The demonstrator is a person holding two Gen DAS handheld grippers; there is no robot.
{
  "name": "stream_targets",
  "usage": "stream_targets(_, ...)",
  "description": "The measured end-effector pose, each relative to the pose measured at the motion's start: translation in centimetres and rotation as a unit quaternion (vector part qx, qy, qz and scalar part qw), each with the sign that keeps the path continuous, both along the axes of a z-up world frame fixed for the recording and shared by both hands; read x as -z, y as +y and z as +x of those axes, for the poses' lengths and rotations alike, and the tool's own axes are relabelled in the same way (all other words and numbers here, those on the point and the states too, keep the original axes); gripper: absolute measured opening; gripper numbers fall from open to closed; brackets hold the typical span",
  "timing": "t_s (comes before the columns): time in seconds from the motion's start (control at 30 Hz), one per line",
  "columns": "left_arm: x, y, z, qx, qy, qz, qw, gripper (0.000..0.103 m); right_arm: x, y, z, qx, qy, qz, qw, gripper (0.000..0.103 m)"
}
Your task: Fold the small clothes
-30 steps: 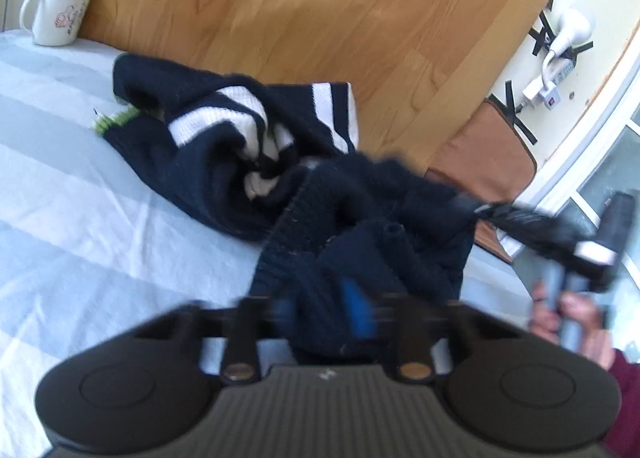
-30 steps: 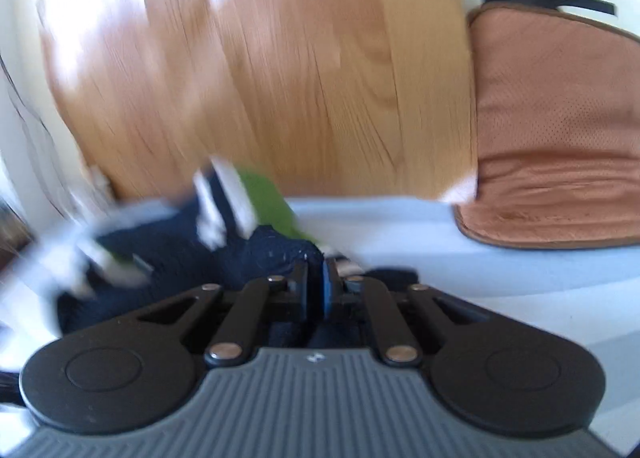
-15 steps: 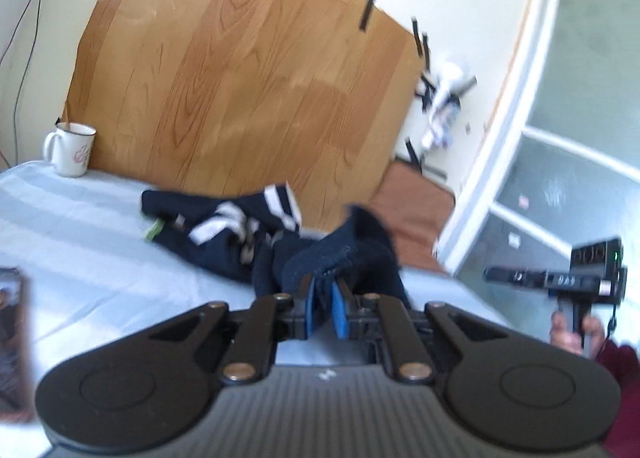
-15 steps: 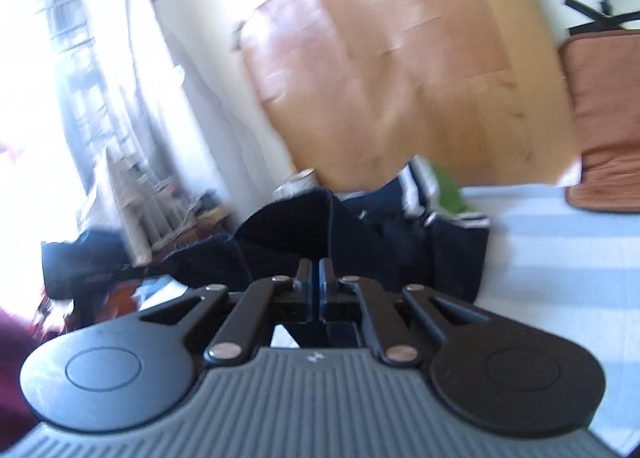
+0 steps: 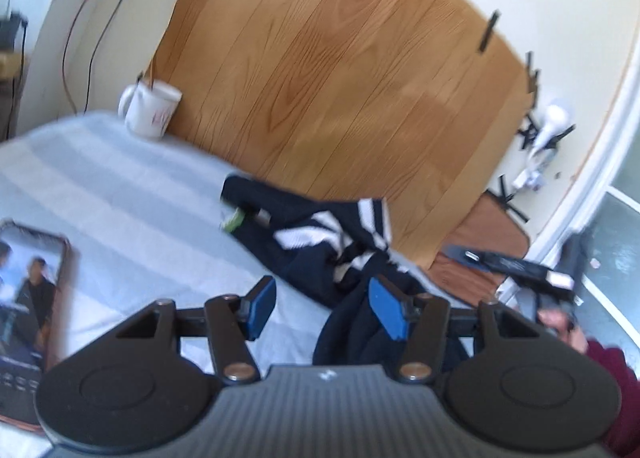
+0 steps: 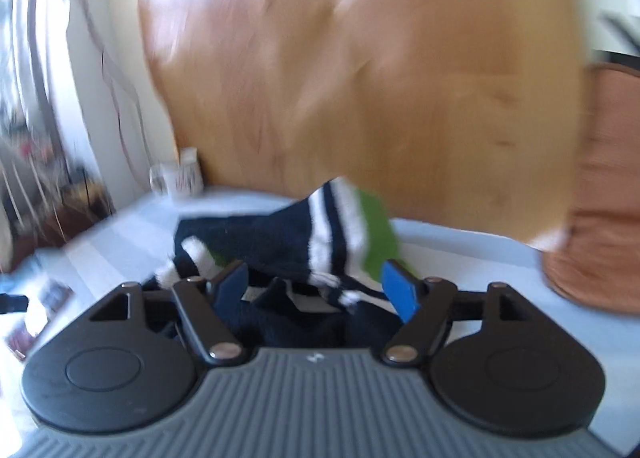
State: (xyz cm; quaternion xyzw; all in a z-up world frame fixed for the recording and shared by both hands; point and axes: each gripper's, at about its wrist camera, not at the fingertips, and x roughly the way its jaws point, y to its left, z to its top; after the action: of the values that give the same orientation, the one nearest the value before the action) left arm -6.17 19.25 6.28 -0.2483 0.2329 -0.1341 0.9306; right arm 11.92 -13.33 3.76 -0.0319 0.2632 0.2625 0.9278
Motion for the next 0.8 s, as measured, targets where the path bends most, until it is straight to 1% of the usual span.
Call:
stream_targets(0.07, 0.8, 0.1, 0.6, 0.003, 0.009, -0.007, 0.9999, 0.053, 1.4, 3.5, 2.4, -0.029, 0.012, -0.054, 0.998, 0.076)
stream_targets(0.13, 1.3, 0.3, 1.0, 0.003, 0.015, -0.008, 0.9999, 0.054, 2.6, 6.0, 3.7, -0.045, 0.021, -0.090, 0.995, 0.076)
stream_targets(0.17, 1.5, 0.3, 1.1, 0.002, 0.018, -0.006, 0.9998, 0.055, 2.9, 6.7, 4.2, -0.050, 0.022, -0.094, 0.994, 0.069)
stream_targets(0.2, 1.7, 0.3, 1.3, 0.001, 0.021, -0.005, 0.9998, 0.055, 2.9, 7.0, 4.7, -0.049, 0.021, -0.088, 0.995, 0.035)
stream_targets(0.23, 1.9, 0.3, 1.6, 0.002, 0.025, -0.005, 0.9997, 0.055, 2.4, 7.0, 5.0, -0.040, 0.022, -0.073, 0.996, 0.016)
stream_targets(0.27, 2.0, 0.3, 1.8, 0.003, 0.027, -0.005, 0.9996, 0.055, 1.5, 6.2, 5.2, -0.024, 0.021, -0.043, 0.999, 0.012)
stream_targets(0.3, 2.2, 0.3, 2.0, 0.004, 0.029, -0.004, 0.9996, 0.055, 0.1, 4.6, 5.3, -0.010, 0.014, 0.007, 1.000, 0.010)
stream_targets(0.33, 2.2, 0.2, 2.2, 0.005, 0.030, -0.003, 0.9995, 0.055, -1.0, 3.0, 5.2, 0.007, 0.003, 0.042, 0.999, 0.010)
stream_targets(0.37, 2.2, 0.2, 2.7, 0.006, 0.032, -0.002, 0.9995, 0.055, -2.2, 1.1, 4.8, 0.038, -0.019, 0.062, 0.997, 0.009)
stream_targets(0.43, 2.0, -0.1, 3.9, 0.009, 0.032, -0.001, 0.9995, 0.055, -4.5, -3.3, 3.7, 0.103, -0.061, 0.089, 0.989, 0.009)
stream_targets(0.47, 1.8, -0.3, 4.6, 0.011, 0.030, 0.001, 0.9995, 0.055, -5.4, -5.8, 2.9, 0.138, -0.075, 0.105, 0.982, 0.009)
stream_targets(0.53, 1.3, -1.1, 6.3, 0.015, 0.025, 0.010, 0.9995, 0.058, -6.5, -11.4, 0.7, 0.210, -0.095, 0.135, 0.964, 0.009)
stream_targets(0.57, 1.0, -1.7, 7.2, 0.018, 0.021, 0.016, 0.9995, 0.060, -6.6, -13.9, -0.7, 0.236, -0.104, 0.144, 0.955, 0.009)
stream_targets(0.63, 0.8, -3.1, 9.1, 0.025, 0.015, 0.029, 0.9991, 0.065, -6.2, -18.2, -4.3, 0.291, -0.117, 0.143, 0.939, 0.009)
stream_targets(0.67, 0.8, -3.9, 10.1, 0.027, 0.012, 0.039, 0.9988, 0.067, -5.6, -19.8, -5.8, 0.313, -0.117, 0.143, 0.931, 0.009)
stream_targets(0.7, 0.9, -4.6, 11.1, 0.026, 0.012, 0.049, 0.9984, 0.068, -4.6, -21.5, -7.3, 0.337, -0.107, 0.145, 0.924, 0.011)
stream_targets(0.73, 1.1, -5.2, 12.3, 0.024, 0.017, 0.058, 0.9979, 0.068, -3.5, -22.9, -8.3, 0.356, -0.089, 0.146, 0.919, 0.015)
stream_targets(0.77, 1.4, -5.8, 13.4, 0.025, 0.025, 0.063, 0.9974, 0.067, -2.1, -23.8, -9.0, 0.375, -0.068, 0.147, 0.913, 0.021)
stream_targets(0.8, 1.9, -6.4, 14.6, 0.028, 0.037, 0.065, 0.9968, 0.063, -0.8, -24.8, -9.8, 0.391, -0.043, 0.147, 0.907, 0.030)
